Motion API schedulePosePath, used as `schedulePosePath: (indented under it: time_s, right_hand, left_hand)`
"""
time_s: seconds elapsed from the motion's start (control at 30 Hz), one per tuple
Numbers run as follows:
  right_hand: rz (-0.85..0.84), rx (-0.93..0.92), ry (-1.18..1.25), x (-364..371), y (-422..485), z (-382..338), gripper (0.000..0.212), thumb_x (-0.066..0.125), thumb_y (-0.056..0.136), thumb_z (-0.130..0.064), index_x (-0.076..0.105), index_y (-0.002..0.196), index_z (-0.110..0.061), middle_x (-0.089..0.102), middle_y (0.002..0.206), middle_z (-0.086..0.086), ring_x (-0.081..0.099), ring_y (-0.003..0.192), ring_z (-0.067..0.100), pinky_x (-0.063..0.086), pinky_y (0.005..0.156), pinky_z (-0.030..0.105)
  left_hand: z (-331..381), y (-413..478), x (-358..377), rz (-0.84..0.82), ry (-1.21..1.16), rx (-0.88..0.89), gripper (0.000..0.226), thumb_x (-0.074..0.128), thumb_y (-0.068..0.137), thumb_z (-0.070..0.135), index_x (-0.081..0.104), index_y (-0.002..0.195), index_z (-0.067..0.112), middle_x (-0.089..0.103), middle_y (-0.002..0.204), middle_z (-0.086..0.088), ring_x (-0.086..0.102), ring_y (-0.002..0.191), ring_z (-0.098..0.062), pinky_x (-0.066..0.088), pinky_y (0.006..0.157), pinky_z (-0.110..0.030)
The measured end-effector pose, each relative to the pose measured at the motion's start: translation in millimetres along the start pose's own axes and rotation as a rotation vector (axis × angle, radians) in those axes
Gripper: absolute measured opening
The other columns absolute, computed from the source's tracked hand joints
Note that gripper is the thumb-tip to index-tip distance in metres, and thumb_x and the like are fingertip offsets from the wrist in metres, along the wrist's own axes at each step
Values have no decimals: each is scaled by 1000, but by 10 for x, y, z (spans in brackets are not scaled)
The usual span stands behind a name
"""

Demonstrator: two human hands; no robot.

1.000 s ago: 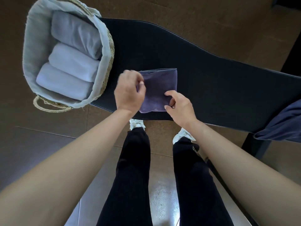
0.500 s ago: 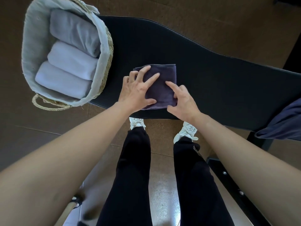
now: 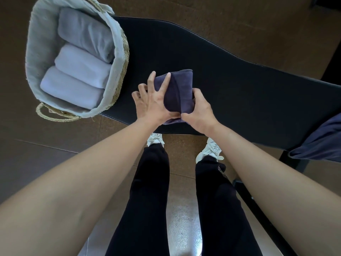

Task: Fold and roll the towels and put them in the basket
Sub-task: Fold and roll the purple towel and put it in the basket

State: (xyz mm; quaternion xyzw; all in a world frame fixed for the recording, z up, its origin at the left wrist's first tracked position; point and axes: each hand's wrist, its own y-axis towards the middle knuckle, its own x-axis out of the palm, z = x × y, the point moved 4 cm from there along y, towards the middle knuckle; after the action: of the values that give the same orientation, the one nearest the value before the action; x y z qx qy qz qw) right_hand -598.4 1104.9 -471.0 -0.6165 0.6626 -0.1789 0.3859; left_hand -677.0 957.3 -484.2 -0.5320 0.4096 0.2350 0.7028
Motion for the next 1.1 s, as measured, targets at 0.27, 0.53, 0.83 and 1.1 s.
schedulePosePath:
  time_s: [0.27,0.53,0.83,1.1]
  right_hand:
    - [109,-225,-391,83,-70,-143,67,72,80,-1,47,141,-15,54,118,4,56,104,21,52,85,34]
    - [250,-546,-836,411,-187,-258,63,69,79,3,52,140,3,57,99,18,53,83,30,53,66,39]
    - [65,-423,-591,466,-127,-100,53,61,97,-4,50,148,-11,59,105,11,57,98,28,56,83,44]
    - [247,-232,-639,303,-116,56,69,85,80,-28,48,137,-15,49,120,8,52,108,24,56,84,38]
  left_hand:
    - [-91,1,61,-104,-617,105,119,89,65,51,20,161,35,-2,167,-1,42,140,-28,49,101,-36]
    - [-514,175,40,-99,-880,142,70,66,85,-6,48,150,12,37,159,4,50,136,-15,52,106,-40]
    - [-554,97,-167,114,-944,-119,48,62,84,42,65,129,24,65,121,6,67,93,-12,57,82,-32]
    - [-373,195,-57,-123,-539,146,89,82,80,38,37,155,27,45,144,-4,40,131,-27,43,105,-41]
